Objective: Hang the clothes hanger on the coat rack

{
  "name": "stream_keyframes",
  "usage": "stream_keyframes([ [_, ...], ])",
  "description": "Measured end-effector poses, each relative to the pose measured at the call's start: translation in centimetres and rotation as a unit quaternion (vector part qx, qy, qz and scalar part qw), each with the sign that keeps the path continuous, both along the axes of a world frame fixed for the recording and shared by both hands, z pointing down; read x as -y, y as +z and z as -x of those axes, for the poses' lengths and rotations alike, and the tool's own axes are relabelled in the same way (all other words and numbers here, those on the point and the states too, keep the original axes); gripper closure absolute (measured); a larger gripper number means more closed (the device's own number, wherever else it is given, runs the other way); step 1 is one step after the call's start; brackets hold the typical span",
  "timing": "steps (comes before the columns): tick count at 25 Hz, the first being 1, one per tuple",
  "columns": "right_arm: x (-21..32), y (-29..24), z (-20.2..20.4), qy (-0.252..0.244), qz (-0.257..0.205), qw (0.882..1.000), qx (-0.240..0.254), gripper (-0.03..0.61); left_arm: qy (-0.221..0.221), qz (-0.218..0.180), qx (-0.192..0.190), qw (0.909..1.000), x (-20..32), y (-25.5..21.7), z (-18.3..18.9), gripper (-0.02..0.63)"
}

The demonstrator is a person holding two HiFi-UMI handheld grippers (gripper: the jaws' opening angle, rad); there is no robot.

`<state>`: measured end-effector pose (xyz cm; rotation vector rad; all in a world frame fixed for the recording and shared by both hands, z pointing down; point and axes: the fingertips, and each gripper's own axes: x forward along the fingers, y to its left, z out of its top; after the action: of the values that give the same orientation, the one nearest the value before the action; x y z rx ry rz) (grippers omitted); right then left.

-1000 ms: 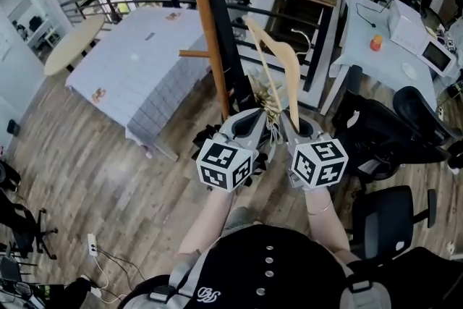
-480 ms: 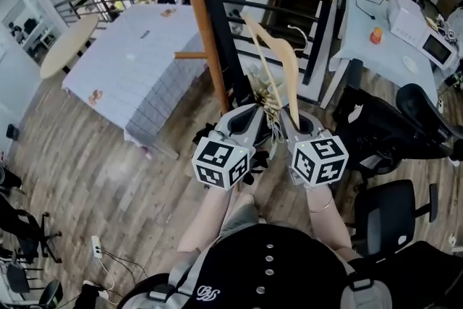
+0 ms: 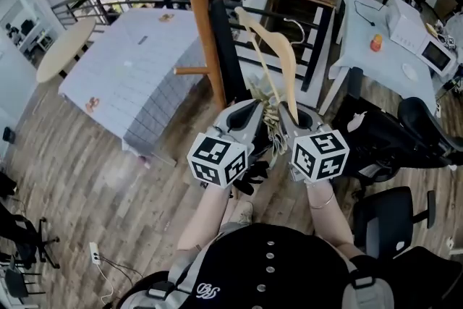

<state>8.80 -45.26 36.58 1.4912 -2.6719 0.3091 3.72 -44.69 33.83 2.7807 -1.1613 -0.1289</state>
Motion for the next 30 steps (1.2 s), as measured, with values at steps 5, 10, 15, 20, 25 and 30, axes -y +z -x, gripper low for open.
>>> stream_keyframes([
  [5,1.9,-1.2,0.8,-0.004,-0.012,1.000,-0.002,0.580,0.000,-0.011,0.006,0.9999,2.0,-1.0,0.5,0.615],
  [10,3.4,-2.3,2.0,-0.014,-0.024,0.999,-0.016,0.580,0.000,-0.030,0.000,0.9995,3.6,-2.9,1.2,0.615],
  [15,4.8,-3.6,2.8,-0.015,-0.037,0.999,-0.012,0.580,-0.003,-0.043,-0.004,0.9991,4.8,-4.2,2.0,0.615],
  [20,6.4,-4.5,4.0,-0.020,-0.046,0.999,-0.019,0.580,-0.008,-0.055,-0.006,0.9985,5.8,-5.0,2.9,0.615],
  [25,7.5,-4.8,5.1,-0.031,-0.048,0.998,-0.035,0.580,-0.022,-0.056,-0.014,0.9981,6.9,-5.5,3.8,0.615],
  [30,8.3,-4.8,6.1,-0.038,-0.046,0.997,-0.043,0.580,-0.017,-0.053,-0.018,0.9983,7.1,-5.4,3.6,0.616],
])
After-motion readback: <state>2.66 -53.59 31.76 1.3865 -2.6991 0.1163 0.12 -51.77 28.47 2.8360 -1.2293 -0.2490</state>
